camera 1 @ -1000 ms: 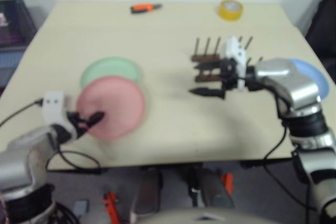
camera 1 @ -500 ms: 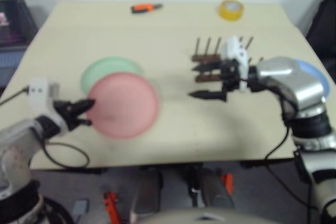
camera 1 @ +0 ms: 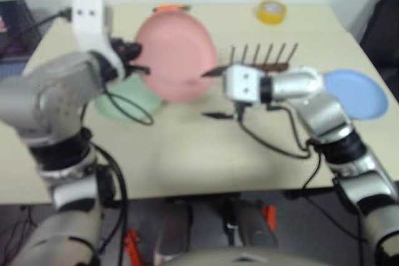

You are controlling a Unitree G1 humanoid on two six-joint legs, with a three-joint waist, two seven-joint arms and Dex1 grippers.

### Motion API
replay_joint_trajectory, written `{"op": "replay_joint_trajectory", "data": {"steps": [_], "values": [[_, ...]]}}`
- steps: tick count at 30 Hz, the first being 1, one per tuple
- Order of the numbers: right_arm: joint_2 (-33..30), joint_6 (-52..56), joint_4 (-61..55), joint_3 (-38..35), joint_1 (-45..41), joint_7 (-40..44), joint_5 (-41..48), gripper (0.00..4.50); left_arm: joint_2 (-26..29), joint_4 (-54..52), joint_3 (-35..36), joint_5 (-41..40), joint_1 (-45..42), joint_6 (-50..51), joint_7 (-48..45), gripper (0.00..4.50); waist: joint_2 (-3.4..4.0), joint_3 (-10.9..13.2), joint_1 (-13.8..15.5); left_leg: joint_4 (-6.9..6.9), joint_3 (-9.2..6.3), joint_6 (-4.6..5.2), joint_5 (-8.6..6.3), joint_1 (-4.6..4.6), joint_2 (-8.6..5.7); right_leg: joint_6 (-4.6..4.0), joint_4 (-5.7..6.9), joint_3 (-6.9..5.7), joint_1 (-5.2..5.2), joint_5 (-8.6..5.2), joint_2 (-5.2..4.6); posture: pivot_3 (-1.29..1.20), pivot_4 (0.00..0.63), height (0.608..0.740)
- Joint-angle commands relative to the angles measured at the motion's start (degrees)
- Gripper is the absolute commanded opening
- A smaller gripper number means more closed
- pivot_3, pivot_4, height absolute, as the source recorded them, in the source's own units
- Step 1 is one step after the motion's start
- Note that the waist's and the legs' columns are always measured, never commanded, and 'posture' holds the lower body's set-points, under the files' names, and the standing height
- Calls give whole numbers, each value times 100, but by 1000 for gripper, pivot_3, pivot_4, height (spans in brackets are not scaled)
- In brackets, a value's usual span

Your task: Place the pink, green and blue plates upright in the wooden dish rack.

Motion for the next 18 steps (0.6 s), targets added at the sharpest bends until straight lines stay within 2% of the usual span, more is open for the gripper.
{"op": "replay_joint_trajectory", "data": {"steps": [1, 5, 10, 14, 18], "values": [[256, -372, 151, 296, 47, -422, -651, 4500, -140, -103, -29, 166, -297, -111, 169, 14, 0, 0, 2, -1, -2, -2, 1, -3, 2, -1, -2, -1, -1, 0, -2, 0, 150, 740], [567, -477, 429, 588, 246, -873, -1265, 4500, -674, -134, 269, 209, -556, 202, 412, 14, 0, 0, 14, 0, -7, -15, 8, -4, -2, -2, 1, -5, 0, 0, -3, 0, 150, 740], [977, -570, 1060, 561, 263, -2029, -2091, 4500, -1059, -352, 427, 272, -637, 646, 526, 14, -1, 0, 9, 2, -7, -31, 20, 6, -6, -9, 7, -4, 7, 11, -1, 0, 150, 740], [1094, -731, 1245, 523, 291, -2427, -2364, 3572, -1113, -475, 490, 365, -632, 858, 520, 0, 0, 0, 1, 2, -11, -37, 26, 10, -3, -14, 10, -5, 7, 17, 2, 0, 150, 740], [1174, -787, 1404, 474, 198, -2660, -2543, 2149, -1028, -524, 496, 458, -573, 926, 456, 0, 0, 0, -4, -4, -15, -42, 28, 11, -1, -16, 10, -6, 6, 17, 6, 0, 150, 740]]}}
